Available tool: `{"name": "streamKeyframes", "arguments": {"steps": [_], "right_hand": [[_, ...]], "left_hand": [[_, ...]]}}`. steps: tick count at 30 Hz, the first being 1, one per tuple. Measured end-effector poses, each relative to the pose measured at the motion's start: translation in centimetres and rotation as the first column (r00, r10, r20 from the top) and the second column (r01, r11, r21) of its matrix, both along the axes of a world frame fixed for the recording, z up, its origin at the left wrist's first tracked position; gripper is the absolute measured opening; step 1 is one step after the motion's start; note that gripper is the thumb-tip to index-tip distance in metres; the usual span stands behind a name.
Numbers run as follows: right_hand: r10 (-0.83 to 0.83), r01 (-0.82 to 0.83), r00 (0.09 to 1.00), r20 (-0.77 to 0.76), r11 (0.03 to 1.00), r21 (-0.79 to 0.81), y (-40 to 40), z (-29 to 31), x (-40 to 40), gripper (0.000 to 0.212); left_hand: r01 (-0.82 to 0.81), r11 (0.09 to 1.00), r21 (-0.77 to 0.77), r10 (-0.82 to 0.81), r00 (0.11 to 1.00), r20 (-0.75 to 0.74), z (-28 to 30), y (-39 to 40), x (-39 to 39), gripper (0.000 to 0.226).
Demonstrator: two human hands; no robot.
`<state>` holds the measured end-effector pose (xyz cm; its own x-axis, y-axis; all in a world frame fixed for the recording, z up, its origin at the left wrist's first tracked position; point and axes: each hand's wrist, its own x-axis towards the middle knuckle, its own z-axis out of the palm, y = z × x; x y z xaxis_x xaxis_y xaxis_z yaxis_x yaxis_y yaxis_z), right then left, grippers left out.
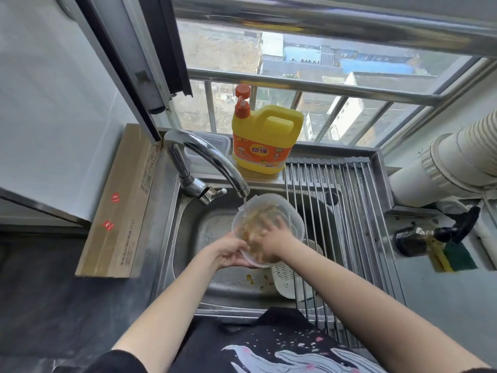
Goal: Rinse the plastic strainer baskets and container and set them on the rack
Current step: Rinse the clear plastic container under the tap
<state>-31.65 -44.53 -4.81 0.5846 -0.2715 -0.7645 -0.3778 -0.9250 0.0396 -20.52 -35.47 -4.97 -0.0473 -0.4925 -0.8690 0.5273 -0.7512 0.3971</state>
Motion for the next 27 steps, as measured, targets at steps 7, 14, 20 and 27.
{"name": "streamKeyframes", "arguments": {"steps": [7,14,20,27], "right_hand": [[-0.116,0.120,0.989,0.096,0.992,-0.037,-0.4,-0.3,-0.3,0.073],[-0.450,0.520,0.805,0.388,0.849,-0.094,-0.7,0.6,-0.7,0.063],[-0.646,0.652,0.755,0.109,0.725,-0.222,1.3,1.3,1.4,0.071],[-0.472,0.441,0.866,0.163,0.876,0.196,1.4,2.1,0.5,0.049]], "left_hand": [[-0.071,0.996,-0.051,0.075,0.994,0.074,0.2,-0.1,-0.3,0.066],[-0.028,0.992,-0.122,0.060,0.961,0.271,1.8,-1.2,-0.3,0.076],[0.043,0.979,-0.201,0.064,0.864,0.499,1.4,-2.5,0.0,0.075],[-0.005,0.994,-0.111,0.086,0.670,0.737,1.2,-1.4,1.0,0.072]]}}
